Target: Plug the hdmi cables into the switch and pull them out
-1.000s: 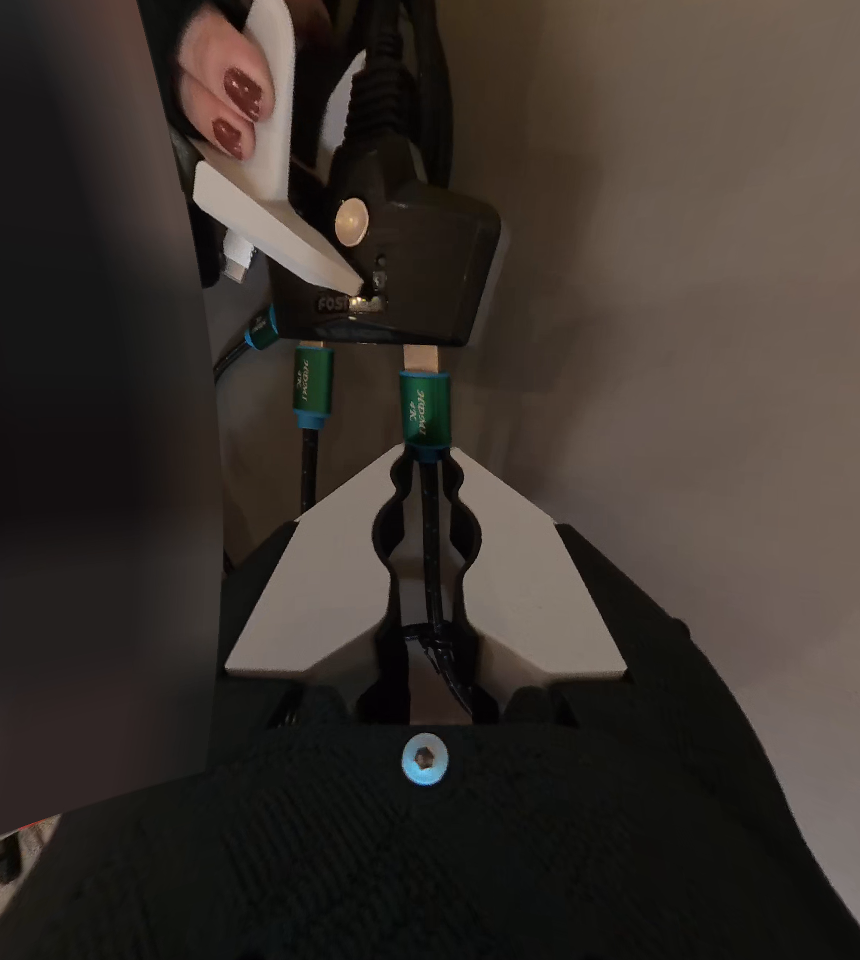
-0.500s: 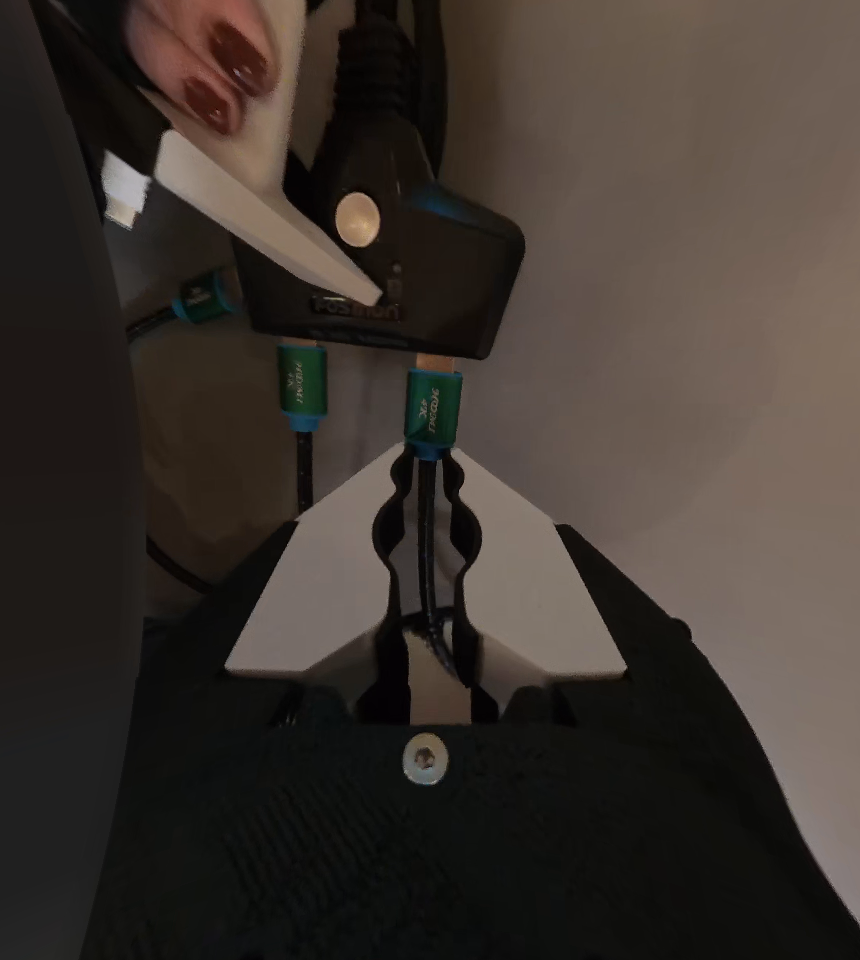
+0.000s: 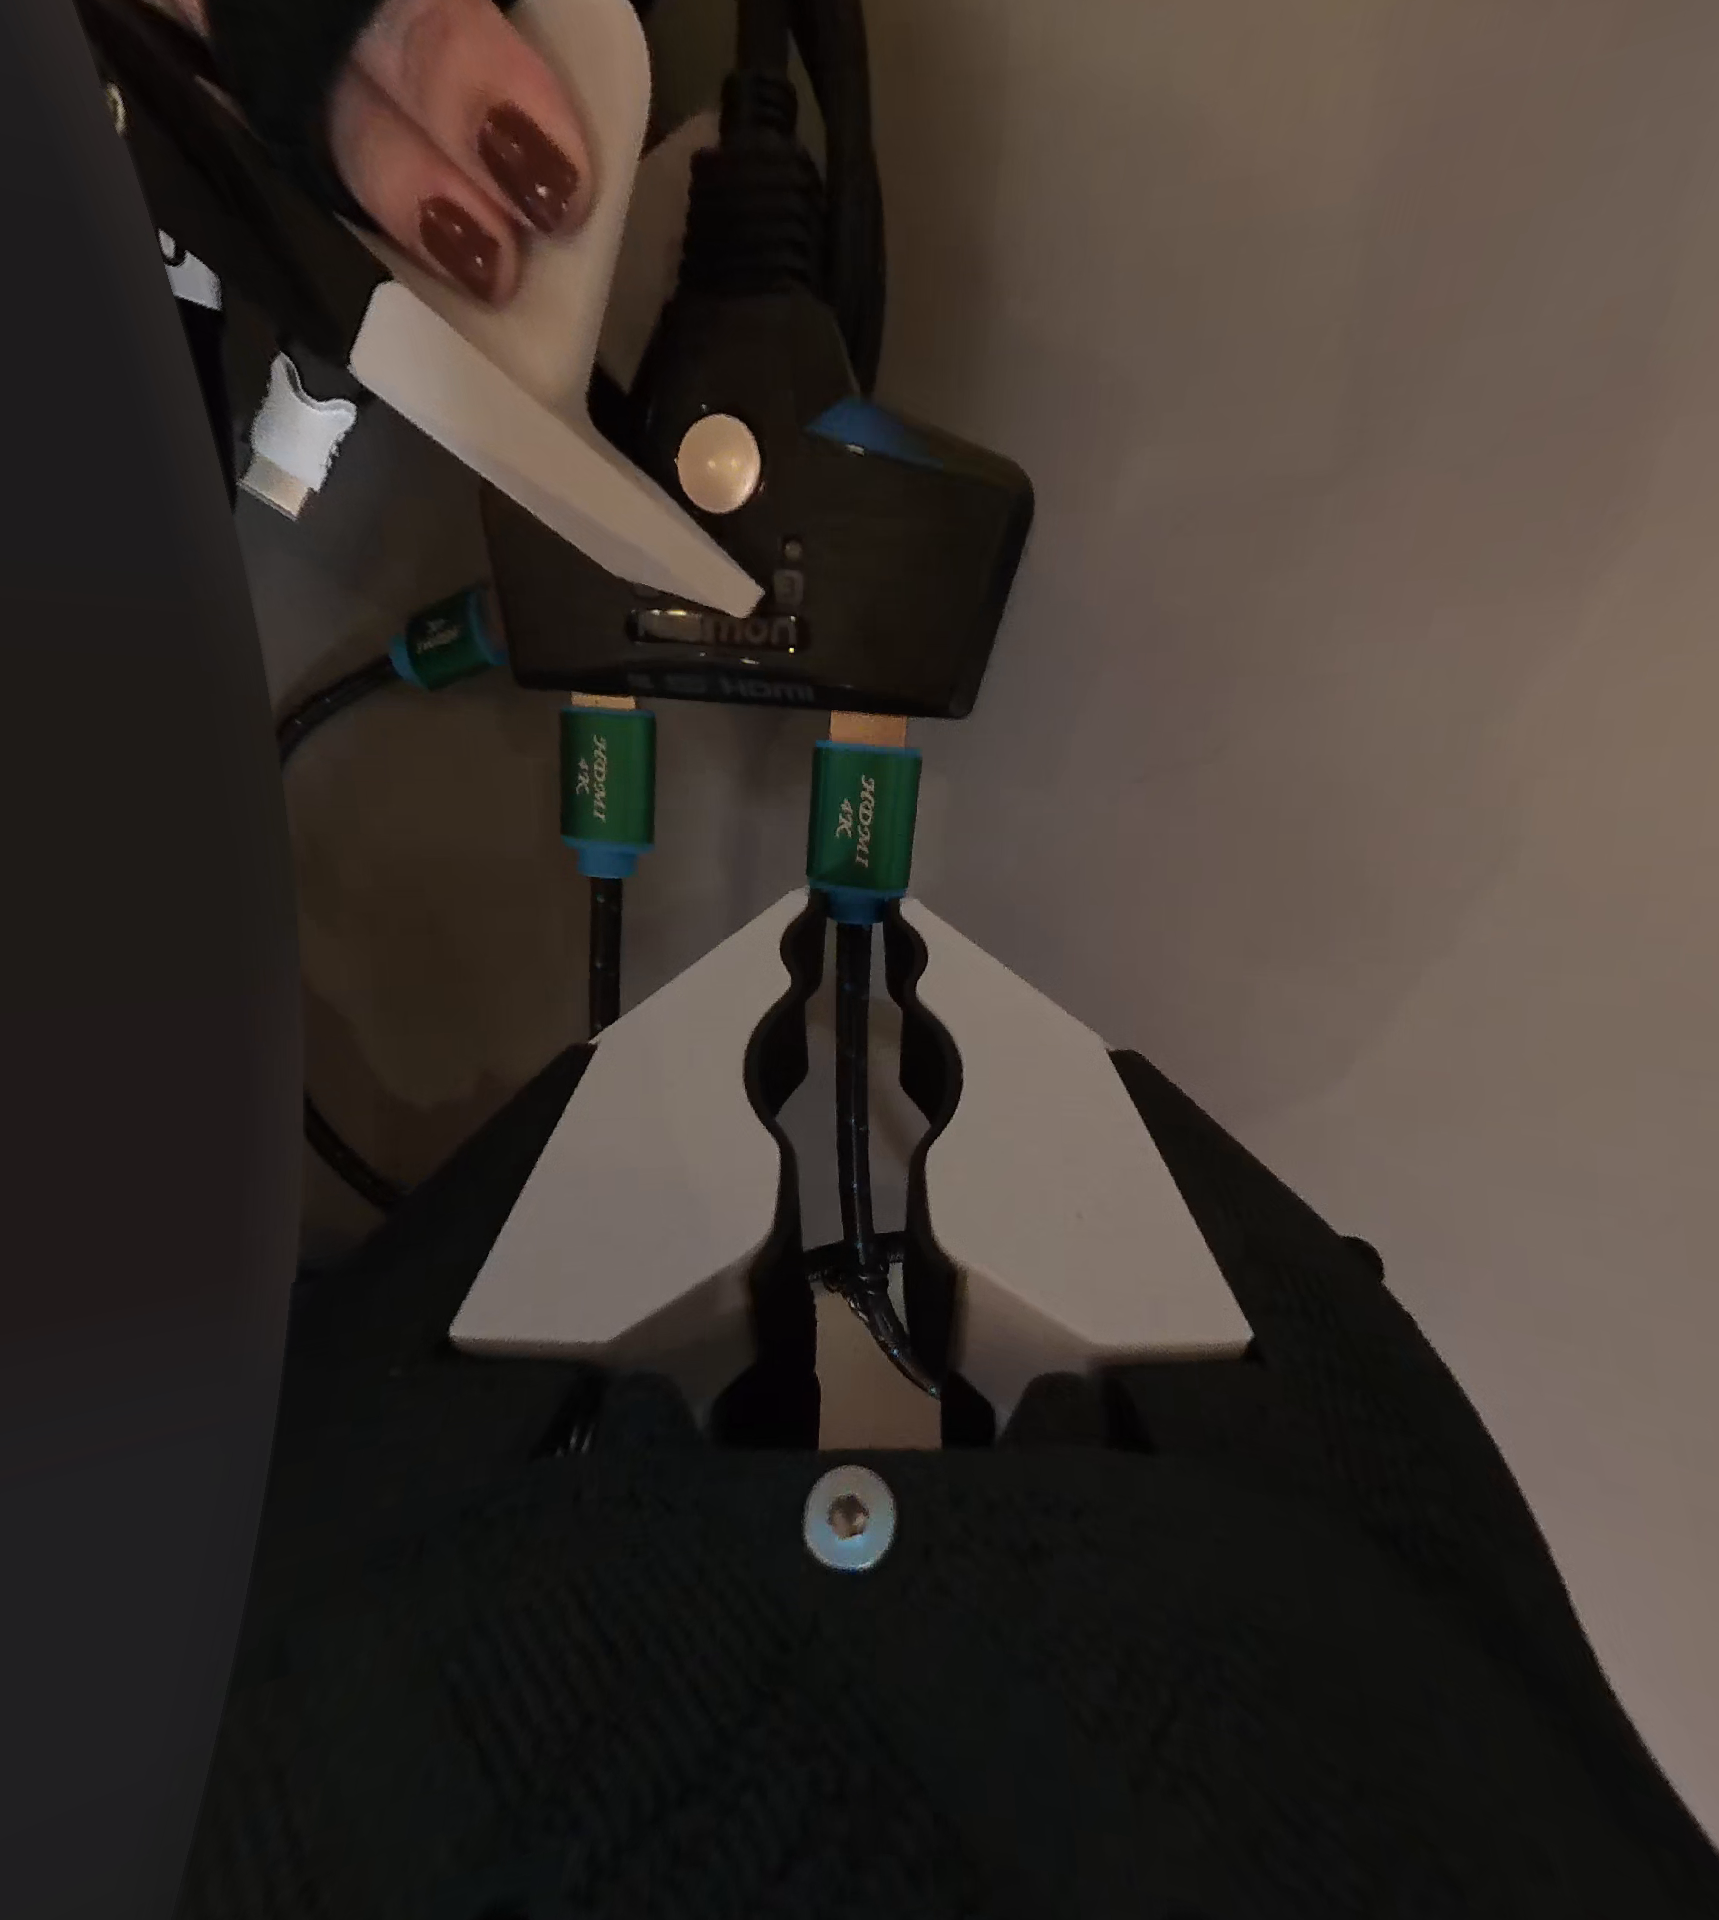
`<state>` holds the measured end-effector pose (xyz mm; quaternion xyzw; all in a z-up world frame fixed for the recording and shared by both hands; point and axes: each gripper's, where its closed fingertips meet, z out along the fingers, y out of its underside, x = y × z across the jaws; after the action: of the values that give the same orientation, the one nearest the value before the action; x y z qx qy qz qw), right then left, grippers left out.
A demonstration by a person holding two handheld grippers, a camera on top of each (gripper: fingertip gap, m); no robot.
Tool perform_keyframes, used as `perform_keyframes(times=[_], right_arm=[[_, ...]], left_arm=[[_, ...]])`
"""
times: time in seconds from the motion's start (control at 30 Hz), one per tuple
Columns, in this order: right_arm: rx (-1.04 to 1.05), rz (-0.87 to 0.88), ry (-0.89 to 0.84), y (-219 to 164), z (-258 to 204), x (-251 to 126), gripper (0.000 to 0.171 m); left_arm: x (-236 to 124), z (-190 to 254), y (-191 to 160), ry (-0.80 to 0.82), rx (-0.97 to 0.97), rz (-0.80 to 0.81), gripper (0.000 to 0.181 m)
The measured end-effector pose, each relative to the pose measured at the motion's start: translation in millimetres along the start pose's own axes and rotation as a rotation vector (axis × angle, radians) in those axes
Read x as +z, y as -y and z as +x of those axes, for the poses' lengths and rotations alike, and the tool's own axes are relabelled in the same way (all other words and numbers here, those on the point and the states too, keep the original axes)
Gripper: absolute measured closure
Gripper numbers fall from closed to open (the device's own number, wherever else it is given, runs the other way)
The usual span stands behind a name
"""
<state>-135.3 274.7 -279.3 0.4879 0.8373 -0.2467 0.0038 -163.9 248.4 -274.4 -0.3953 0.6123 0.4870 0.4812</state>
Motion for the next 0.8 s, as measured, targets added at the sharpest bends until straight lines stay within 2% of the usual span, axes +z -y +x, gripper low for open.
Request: perform_keyframes(times=[0.43, 0.6, 0.73, 0.8], right_arm=[[-0.078, -0.053, -0.079, 2.2, 4.3, 2.9, 0.164], [0.017, 0.0, -0.142, 5.3, 23.1, 3.8, 0.16], [-0.043, 0.046, -0.191, 12.6, 26.3, 0.7, 0.135], [-0.04, -0.038, -0.229, 0.1, 32.4, 3.6, 0.137]], left_arm=[[0.4, 0.9, -1.7, -0.004, -0.027, -0.008, 0.163], [9.6, 9.3, -17.6, -0.067, -0.223, -0.066, 0.162], [9.1, 6.1, -18.4, -0.045, -0.221, -0.064, 0.163], [8.5, 4.6, -17.8, -0.035, -0.216, -0.057, 0.163]])
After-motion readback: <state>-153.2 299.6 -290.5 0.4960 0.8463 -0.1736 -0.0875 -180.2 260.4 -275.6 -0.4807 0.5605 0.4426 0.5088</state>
